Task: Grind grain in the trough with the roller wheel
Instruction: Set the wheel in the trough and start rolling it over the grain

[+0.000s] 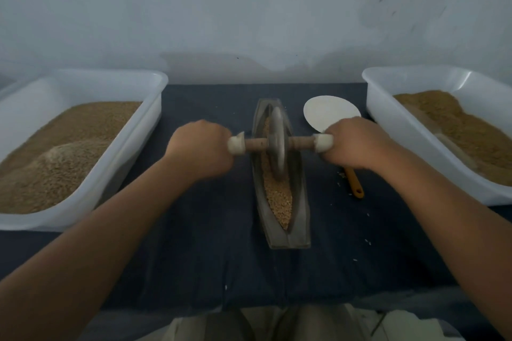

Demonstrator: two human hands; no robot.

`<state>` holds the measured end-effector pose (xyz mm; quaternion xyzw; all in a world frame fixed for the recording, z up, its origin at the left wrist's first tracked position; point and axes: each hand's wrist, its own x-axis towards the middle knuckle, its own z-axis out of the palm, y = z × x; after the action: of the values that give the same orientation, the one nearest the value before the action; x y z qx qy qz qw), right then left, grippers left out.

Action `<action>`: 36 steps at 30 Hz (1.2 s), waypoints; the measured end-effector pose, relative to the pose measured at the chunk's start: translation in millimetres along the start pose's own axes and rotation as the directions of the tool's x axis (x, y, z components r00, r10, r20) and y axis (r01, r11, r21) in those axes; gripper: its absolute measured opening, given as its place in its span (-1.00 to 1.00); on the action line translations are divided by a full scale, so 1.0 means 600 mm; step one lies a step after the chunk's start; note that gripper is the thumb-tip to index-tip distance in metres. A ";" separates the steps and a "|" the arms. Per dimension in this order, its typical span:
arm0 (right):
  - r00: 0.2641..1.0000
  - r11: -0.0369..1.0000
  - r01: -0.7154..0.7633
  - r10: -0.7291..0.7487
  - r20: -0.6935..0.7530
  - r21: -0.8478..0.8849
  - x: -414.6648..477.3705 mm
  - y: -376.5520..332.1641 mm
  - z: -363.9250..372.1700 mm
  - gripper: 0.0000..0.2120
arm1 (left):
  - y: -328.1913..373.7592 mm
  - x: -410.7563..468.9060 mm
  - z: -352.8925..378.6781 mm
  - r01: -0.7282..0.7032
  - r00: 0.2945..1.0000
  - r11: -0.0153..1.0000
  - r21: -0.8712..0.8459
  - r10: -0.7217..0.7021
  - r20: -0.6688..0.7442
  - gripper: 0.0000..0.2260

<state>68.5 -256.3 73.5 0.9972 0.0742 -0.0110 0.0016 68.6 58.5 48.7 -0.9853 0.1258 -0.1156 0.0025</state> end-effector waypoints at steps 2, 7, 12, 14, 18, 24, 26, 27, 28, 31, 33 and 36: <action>0.997 0.999 0.052 -0.052 0.057 0.007 -0.048 0.012 -0.004 -0.76 | -0.007 -0.057 0.006 -0.052 0.998 0.998 -0.017 0.052 -0.026 -0.70; 0.997 0.997 0.071 -0.071 0.023 -0.014 -0.046 0.004 -0.008 -0.75 | -0.008 -0.070 0.018 -0.031 0.998 0.995 -0.094 0.026 -0.051 -0.67; 0.978 0.999 -0.007 -0.003 -0.210 -0.044 0.037 -0.025 -0.013 -0.69 | 0.001 0.067 0.005 0.082 0.996 0.997 -0.014 -0.083 -0.044 -0.75; 0.983 1.000 -0.023 0.021 -0.181 -0.009 0.035 -0.025 -0.013 -0.71 | 0.005 0.071 -0.007 0.060 0.998 0.998 0.006 -0.059 -0.016 -0.76; 1.000 1.000 0.019 -0.020 0.024 0.005 -0.045 0.001 -0.005 -0.77 | -0.003 -0.036 0.000 -0.049 0.999 0.999 0.019 0.049 -0.017 -0.72; 0.988 0.999 0.050 -0.052 -0.143 -0.014 -0.058 -0.006 0.003 -0.73 | -0.009 -0.058 0.024 -0.025 0.994 0.998 -0.057 0.019 -0.104 -0.67; 0.974 1.000 0.023 -0.024 -0.225 -0.009 -0.012 -0.020 -0.003 -0.70 | -0.003 0.002 0.028 0.060 0.996 0.998 -0.028 -0.062 -0.071 -0.68; 0.962 1.000 0.026 -0.027 -0.272 -0.007 0.008 -0.024 -0.007 -0.67 | -0.001 0.032 0.028 0.094 0.993 0.995 -0.026 -0.095 -0.070 -0.69; 0.952 0.999 0.034 -0.033 -0.304 -0.002 0.023 -0.027 -0.011 -0.64 | -0.001 0.054 0.024 0.111 0.991 0.993 -0.031 -0.113 -0.073 -0.70; 0.977 1.000 -0.001 0.003 -0.213 0.008 0.025 -0.024 -0.013 -0.62 | 0.001 0.048 0.010 0.074 0.997 0.997 -0.018 -0.075 -0.032 -0.73; 0.999 1.000 0.009 -0.009 -0.042 -0.014 -0.008 -0.006 -0.011 -0.70 | -0.003 -0.002 0.010 0.008 0.999 1.000 -0.009 -0.008 -0.038 -0.72; 0.990 0.993 0.117 -0.118 0.074 0.021 -0.073 0.014 -0.011 -0.68 | -0.009 -0.085 0.016 -0.107 0.983 0.994 -0.006 0.105 -0.151 -0.70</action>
<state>26.8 -271.2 80.8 0.9900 0.1325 -0.0492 -0.0045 24.1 76.2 27.7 -0.9656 0.1790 -0.1884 -0.0079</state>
